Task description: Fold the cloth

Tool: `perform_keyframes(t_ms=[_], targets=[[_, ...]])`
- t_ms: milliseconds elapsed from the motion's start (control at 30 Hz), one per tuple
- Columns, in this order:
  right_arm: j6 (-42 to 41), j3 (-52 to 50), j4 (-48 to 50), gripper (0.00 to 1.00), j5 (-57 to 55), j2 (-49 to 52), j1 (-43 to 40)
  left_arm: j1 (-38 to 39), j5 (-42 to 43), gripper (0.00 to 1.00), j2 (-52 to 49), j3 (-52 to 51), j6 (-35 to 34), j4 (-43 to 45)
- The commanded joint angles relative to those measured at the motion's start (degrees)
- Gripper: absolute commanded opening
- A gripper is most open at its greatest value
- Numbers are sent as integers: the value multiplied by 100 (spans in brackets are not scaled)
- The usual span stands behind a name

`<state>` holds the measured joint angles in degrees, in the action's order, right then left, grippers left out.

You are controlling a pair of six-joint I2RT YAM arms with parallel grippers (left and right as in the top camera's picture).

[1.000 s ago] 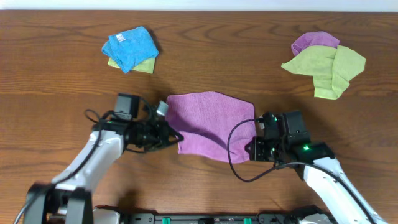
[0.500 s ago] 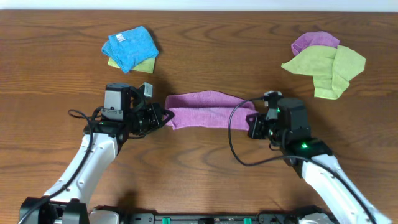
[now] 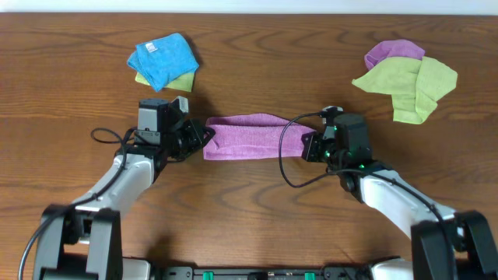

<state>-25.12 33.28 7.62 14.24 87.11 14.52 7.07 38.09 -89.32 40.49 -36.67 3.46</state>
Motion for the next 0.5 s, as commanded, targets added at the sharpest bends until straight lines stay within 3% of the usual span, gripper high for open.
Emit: perform_keyframes(t_ms=[0, 467], targets=[[-55, 286, 153, 1, -262, 293, -20, -31, -286, 6, -181, 68, -85, 52], [-52, 1154, 433, 1, -330, 1423, -17, -31, -748, 6, -509, 68, -111, 481]])
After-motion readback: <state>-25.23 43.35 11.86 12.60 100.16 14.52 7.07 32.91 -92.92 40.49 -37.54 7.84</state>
